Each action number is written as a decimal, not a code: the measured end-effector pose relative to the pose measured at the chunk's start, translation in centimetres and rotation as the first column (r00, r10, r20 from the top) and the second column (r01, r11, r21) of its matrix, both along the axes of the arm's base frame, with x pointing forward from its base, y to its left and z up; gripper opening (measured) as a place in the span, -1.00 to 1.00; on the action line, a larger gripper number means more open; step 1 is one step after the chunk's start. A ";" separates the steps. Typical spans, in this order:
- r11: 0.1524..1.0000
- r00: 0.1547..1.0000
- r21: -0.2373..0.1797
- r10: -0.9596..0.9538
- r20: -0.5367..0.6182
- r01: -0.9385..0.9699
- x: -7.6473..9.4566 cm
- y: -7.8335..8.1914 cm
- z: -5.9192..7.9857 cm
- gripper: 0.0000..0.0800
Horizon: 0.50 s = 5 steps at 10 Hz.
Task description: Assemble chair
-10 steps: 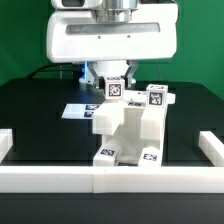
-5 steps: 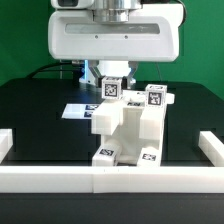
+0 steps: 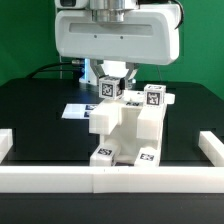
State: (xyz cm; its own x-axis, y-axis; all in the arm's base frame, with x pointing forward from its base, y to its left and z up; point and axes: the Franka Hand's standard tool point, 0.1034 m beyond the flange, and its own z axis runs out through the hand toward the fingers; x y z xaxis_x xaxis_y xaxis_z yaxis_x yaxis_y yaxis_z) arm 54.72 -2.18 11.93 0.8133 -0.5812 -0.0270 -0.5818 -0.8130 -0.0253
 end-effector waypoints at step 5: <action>0.971 0.971 -0.002 -0.239 -0.009 0.239 0.0 0.2 0.0 -0.28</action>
Offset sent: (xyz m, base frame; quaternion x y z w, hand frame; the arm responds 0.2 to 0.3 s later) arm 0.0000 0.0000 0.0000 0.0000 0.0000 0.1938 0.9810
